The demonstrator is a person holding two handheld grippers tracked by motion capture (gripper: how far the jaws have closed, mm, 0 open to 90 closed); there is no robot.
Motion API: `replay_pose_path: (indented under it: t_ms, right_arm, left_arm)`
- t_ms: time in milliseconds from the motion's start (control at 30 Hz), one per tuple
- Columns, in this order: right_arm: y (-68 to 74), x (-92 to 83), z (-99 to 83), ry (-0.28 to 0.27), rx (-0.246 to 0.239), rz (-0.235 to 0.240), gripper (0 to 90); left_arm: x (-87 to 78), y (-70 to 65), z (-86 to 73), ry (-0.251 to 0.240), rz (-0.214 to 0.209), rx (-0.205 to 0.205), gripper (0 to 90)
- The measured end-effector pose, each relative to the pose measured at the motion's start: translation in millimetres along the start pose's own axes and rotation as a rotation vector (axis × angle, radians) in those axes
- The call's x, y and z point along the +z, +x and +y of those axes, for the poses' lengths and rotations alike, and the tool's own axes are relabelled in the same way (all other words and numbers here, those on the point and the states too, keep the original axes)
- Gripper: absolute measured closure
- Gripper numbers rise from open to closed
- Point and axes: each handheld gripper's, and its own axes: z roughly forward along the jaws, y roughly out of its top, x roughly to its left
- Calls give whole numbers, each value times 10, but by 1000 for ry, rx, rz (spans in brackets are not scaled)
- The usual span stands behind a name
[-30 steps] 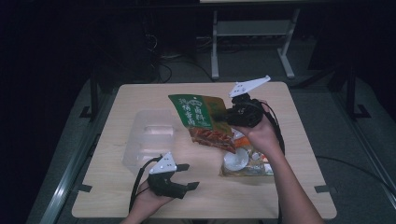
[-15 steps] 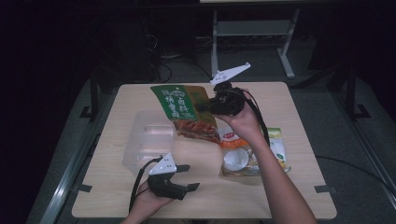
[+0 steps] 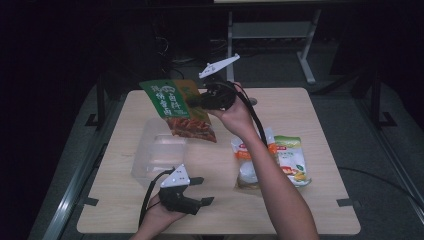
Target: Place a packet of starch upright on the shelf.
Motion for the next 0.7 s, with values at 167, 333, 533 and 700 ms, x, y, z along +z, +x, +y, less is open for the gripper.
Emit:
replay_pose_path:
  t_ms: [167,333,533,700]
  right_arm:
    - [-36,160,60,-2,9,12,899]
    - [-64,335,85,-7,17,21,899]
    - [-70,491,105,0,17,30,899]
    - [-62,562,108,-7,20,38,899]
  left_arm:
    - [-8,13,2,7,3,7,271]
    - [-4,2,-5,6,2,10,269]
    - [-9,-3,3,10,0,20,267]
    - [-9,-19,-3,8,-4,21,266]
